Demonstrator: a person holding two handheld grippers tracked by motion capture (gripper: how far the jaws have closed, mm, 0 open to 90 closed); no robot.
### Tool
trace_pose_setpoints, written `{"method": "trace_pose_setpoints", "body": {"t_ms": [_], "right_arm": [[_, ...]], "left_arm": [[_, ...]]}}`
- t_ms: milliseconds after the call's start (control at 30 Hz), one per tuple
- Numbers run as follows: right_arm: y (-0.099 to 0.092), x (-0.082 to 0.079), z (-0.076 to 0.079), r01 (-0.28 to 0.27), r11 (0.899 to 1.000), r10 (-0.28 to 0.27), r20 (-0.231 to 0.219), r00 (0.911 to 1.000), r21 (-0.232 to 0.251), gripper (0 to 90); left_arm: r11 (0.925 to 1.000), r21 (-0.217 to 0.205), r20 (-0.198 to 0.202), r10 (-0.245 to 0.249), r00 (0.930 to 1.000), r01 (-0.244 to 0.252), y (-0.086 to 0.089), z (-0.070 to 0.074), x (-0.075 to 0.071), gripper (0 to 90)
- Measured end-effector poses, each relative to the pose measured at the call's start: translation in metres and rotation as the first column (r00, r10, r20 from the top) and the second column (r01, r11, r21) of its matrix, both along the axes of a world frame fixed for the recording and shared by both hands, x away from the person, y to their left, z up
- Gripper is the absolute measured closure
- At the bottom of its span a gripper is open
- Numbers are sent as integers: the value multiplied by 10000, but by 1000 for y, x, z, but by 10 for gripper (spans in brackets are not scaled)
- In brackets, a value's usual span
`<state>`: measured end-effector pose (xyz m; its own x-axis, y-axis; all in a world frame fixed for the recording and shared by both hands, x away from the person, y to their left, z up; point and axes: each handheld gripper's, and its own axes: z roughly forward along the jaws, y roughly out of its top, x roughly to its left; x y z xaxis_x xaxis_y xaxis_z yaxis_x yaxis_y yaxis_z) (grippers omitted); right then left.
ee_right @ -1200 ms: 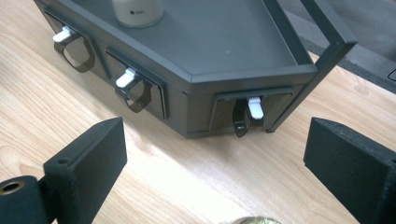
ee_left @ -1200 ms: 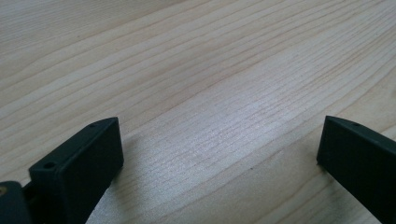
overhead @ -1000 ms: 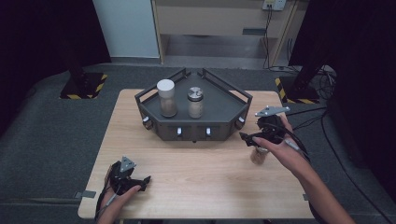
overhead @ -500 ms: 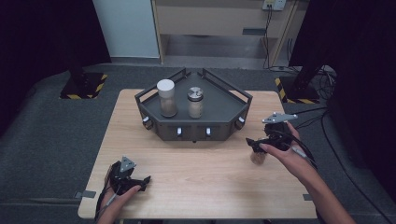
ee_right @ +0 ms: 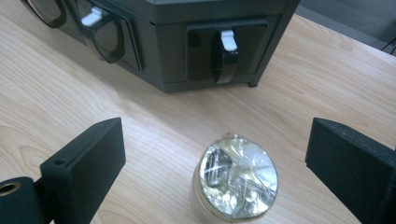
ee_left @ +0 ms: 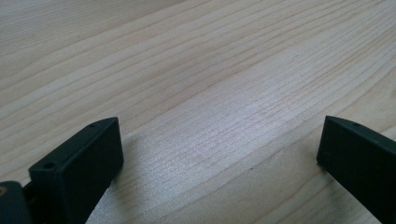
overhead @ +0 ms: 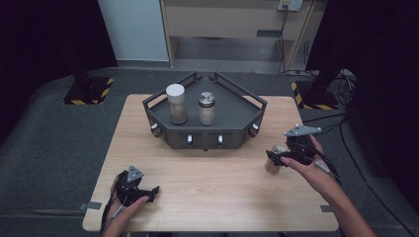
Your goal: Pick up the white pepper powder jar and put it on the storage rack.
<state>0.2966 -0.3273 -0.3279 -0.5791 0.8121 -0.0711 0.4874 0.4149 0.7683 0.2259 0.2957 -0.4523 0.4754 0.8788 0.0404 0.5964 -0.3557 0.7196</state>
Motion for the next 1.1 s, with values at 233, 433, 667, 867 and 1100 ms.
{"method": "trace_pose_setpoints", "body": {"t_ms": [233,433,667,867,1100], "right_arm": [[-6,-2,-7,197,9998,-197,-184,9996,11,47],[-14,-4,-13,325,9995,-324,-312,9990,12,47],[-22,-7,-19,461,9989,-456,-458,9979,82,47],[-26,-8,-26,557,9983,-547,-595,9967,148,46],[-28,-9,-35,609,9979,-593,-725,9956,199,46]], "left_arm": [[10000,-4,2,3,10000,-3,0,0,0,0],[10000,-1,0,2,10000,-2,0,0,0,0],[10000,-2,0,4,10000,-4,0,0,0,0],[10000,-4,1,4,10000,-4,0,0,0,0],[10000,-4,1,3,10000,-3,0,0,0,0]]}}
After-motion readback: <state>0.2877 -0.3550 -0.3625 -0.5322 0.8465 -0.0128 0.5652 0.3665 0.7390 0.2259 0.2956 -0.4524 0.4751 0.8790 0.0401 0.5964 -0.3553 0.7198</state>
